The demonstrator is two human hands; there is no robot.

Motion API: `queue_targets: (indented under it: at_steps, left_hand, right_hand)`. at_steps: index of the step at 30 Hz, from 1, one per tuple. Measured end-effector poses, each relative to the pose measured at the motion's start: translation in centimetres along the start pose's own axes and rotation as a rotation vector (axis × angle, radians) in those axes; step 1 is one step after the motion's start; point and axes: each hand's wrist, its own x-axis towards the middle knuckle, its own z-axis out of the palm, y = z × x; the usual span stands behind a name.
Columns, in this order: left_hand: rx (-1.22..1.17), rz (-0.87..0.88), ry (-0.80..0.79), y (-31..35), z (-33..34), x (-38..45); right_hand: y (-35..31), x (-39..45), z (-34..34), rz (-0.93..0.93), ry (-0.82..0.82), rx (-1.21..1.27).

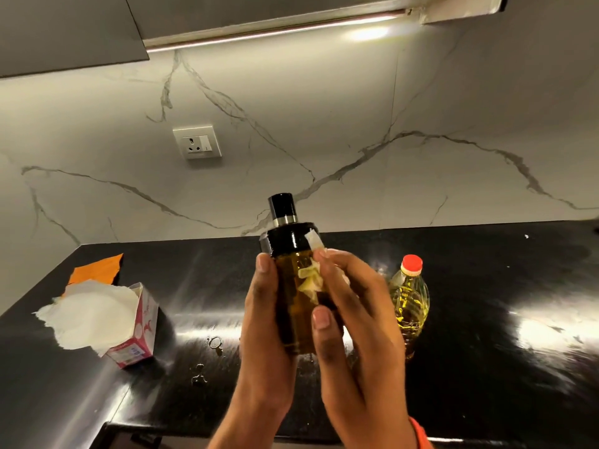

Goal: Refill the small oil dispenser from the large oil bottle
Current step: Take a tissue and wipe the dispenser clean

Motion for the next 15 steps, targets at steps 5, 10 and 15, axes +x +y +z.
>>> queue_targets:
  at_steps: [5,10,15]
  left_hand:
    - [-0.019,0.012,0.043,0.4,-0.4,1.7]
    - [0.046,0.059,0.014,0.1,-1.0,2.7]
    - [0.118,0.121,0.025,-0.4,-1.3,3.0]
  right_hand:
    - [0.5,-1.1,-0.2,-0.095,-0.142,-0.060]
    - [1.2,-0.9,-0.1,-0.131,-0.234,-0.238]
    - [0.8,2.3,1.1,-0.119,-0.229,-0.237]
